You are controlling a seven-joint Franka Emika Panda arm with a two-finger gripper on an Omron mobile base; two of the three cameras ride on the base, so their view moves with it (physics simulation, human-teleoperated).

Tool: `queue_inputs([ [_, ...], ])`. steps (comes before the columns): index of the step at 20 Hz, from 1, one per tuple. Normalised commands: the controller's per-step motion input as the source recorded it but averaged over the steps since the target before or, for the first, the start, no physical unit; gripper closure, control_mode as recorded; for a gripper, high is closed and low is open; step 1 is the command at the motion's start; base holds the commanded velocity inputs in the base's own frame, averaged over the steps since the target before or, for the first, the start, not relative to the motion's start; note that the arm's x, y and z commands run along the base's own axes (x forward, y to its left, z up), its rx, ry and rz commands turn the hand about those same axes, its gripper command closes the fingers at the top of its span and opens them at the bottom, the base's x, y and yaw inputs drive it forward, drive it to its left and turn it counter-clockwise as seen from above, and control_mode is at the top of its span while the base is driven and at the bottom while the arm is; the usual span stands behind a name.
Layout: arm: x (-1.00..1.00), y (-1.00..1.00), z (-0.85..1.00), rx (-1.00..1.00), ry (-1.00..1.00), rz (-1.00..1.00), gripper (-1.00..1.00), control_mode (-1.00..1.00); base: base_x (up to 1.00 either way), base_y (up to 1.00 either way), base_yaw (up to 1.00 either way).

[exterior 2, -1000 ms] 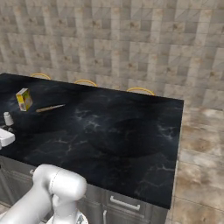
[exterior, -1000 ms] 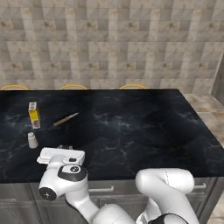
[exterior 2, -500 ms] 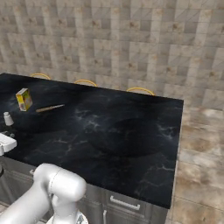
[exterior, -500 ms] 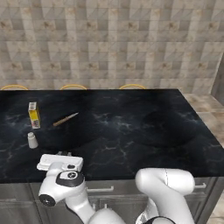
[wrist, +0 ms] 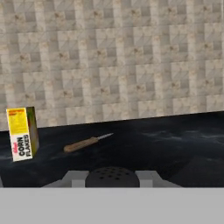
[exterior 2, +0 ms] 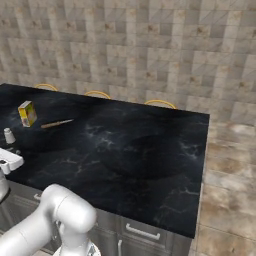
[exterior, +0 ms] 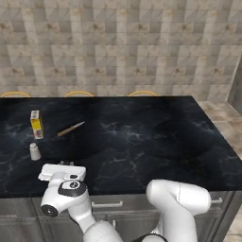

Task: Move the shaker and shaker from the cabinet to the dining counter.

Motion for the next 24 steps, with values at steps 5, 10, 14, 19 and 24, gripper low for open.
queue_inputs([
  [5, 0.43, 0.17, -0.25, 0.0, 0.0, 0.0, 1.0, -1.0, 0.0, 0.0, 0.0],
  [10, 0.32, 0.12, -0.26, 0.0, 0.0, 0.0, 1.0, -1.0, 0.0, 0.0, 0.0],
  [14, 0.32, 0.12, -0.43, 0.01, 0.0, 0.0, 1.0, -1.0, 0.0, 0.0, 0.0],
  [19, 0.12, 0.02, -0.58, 0.02, 0.0, 0.0, 1.0, -1.0, 0.0, 0.0, 0.0],
  [24, 0.0, 0.0, -0.73, 0.04, 0.0, 0.0, 1.0, -1.0, 0.0, 0.0, 0.0],
])
